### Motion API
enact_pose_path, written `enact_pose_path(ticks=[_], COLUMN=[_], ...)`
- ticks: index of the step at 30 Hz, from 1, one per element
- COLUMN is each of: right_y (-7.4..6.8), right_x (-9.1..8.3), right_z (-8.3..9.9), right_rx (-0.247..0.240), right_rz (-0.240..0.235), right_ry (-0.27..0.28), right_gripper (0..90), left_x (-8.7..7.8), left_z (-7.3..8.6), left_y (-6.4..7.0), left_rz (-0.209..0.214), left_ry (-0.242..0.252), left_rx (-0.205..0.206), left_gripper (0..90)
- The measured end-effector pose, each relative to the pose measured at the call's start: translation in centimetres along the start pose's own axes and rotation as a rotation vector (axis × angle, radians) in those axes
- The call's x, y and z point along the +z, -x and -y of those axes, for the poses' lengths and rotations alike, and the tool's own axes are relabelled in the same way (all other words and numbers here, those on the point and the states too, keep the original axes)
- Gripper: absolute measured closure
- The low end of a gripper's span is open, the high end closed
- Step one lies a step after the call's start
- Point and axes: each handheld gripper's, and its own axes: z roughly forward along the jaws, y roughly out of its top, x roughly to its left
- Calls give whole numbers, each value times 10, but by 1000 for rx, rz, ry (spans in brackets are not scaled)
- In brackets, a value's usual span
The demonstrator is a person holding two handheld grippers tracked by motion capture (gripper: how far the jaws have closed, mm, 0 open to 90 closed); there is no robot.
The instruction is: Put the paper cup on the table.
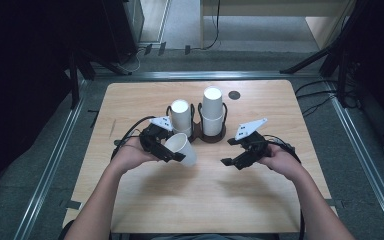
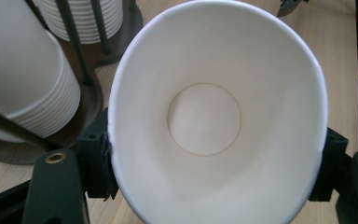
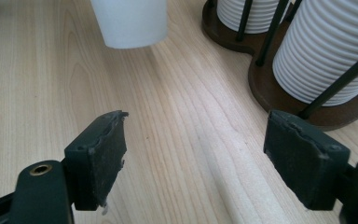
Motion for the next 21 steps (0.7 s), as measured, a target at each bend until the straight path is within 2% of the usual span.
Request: enact_pose_path(ticks=[12,21], right_y=[9,17], right_x=[-2,-2], right_z=[0,1], right_rx=[-11,2], right_rz=[-3,6], right_ry=[9,9], right_gripper=[212,212], left_x=[-16,-31], left_z=[16,32], left_y=[-7,-20], left_rz=[-40,-88], left_ry=[14,21], left_rx=[-43,-92], left_gripper=[244,244])
